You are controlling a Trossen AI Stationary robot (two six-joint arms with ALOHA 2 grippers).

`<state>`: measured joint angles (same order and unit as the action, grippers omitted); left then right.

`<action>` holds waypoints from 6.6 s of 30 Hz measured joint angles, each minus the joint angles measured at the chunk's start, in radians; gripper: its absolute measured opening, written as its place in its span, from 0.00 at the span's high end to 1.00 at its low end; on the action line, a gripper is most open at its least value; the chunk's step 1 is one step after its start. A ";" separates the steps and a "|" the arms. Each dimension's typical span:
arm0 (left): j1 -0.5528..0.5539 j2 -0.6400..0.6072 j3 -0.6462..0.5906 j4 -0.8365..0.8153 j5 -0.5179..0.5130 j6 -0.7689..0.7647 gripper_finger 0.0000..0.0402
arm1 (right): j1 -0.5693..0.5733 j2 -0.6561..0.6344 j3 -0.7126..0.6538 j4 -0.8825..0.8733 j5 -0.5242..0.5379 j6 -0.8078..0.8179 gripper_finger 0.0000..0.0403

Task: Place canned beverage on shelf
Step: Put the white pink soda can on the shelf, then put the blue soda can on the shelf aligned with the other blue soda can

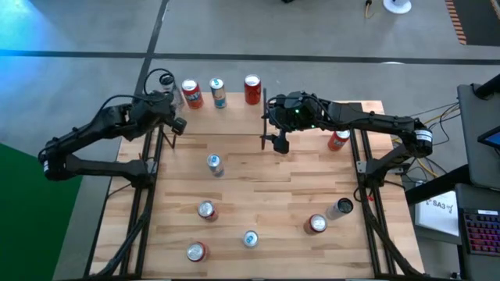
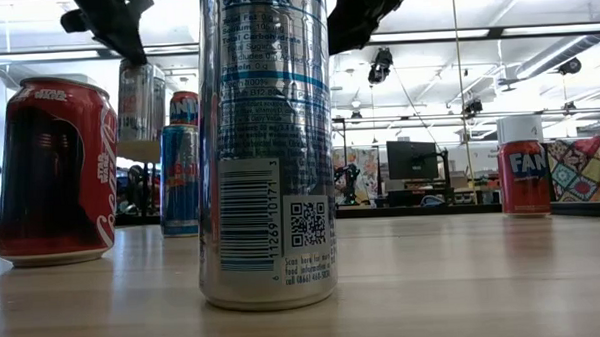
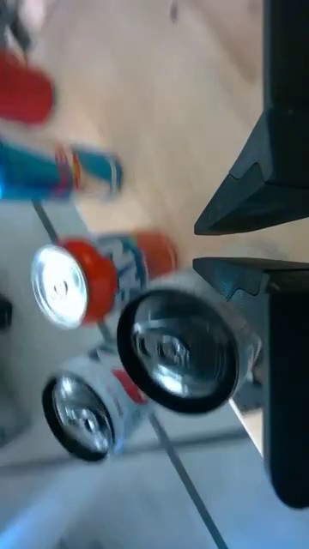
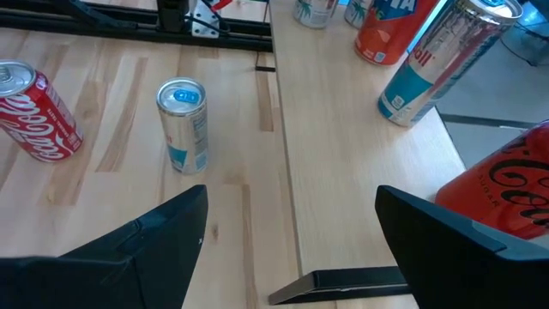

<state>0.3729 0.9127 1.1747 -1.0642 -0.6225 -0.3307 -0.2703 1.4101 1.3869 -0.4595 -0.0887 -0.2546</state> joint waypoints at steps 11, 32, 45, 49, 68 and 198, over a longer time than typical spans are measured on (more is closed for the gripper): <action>0.002 -0.043 -0.034 -0.169 0.243 0.049 0.91 | 0.007 0.000 0.000 -0.006 0.000 0.010 0.19; 0.009 -0.026 -0.035 -0.148 -0.019 0.024 0.91 | 0.006 0.000 0.000 -0.005 0.000 0.009 0.19; 0.016 -0.024 -0.037 -0.092 -0.094 0.033 0.91 | 0.006 0.000 -0.003 -0.006 0.000 0.012 0.19; 0.016 -0.024 -0.017 -0.084 -0.052 0.026 0.91 | 0.006 0.000 -0.003 -0.011 0.000 0.021 0.19; 0.019 0.033 -0.026 -0.071 -0.047 0.022 0.91 | 0.006 0.000 -0.007 -0.029 0.001 0.030 0.19; -0.618 0.188 -0.246 0.312 0.186 -0.085 0.95 | 0.578 -0.001 0.072 -0.698 0.313 0.648 0.19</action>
<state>-0.2453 1.1006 0.9291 -0.7521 -0.4365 -0.4159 0.3077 1.4094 1.4593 -1.1577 0.2247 0.3938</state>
